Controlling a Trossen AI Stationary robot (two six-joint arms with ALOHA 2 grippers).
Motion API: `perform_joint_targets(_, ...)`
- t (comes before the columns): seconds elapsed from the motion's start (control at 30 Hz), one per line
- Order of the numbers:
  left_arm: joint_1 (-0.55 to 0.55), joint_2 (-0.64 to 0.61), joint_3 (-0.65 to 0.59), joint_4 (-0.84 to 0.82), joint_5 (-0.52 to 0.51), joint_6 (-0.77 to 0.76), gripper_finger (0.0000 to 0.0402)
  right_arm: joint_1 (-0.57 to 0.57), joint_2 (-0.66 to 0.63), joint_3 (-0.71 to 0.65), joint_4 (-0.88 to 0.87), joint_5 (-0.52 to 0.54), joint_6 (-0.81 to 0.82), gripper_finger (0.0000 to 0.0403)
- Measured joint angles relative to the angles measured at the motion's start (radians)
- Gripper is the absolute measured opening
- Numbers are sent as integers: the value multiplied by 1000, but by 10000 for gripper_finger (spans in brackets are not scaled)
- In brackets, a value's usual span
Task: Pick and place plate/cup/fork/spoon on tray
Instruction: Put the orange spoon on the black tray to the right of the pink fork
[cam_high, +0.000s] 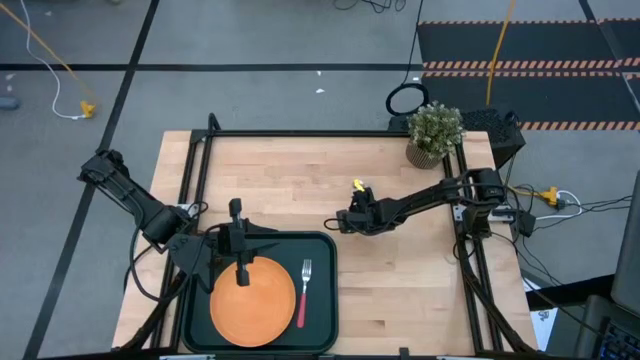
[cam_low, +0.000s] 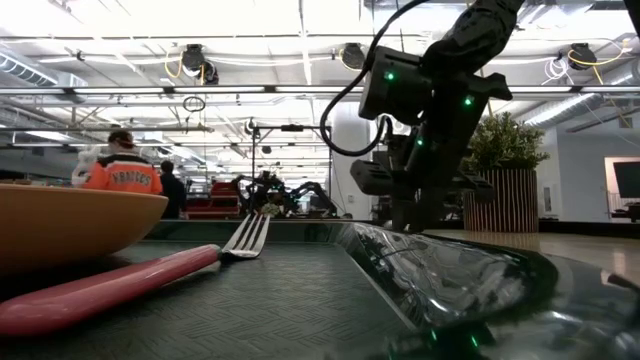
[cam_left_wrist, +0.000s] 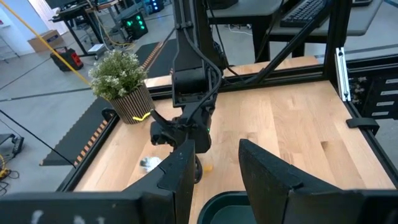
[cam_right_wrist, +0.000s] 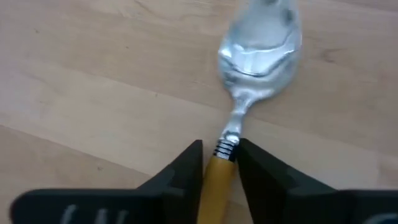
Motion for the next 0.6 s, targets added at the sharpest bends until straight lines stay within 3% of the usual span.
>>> perform_joint_targets(0.27,0,0,0,-1,0,13,129,21,0,0,2,-21,-18,29)
perform_joint_targets(0.6,0,0,0,-2,0,24,129,136,-92,-2,20,-39,68,38)
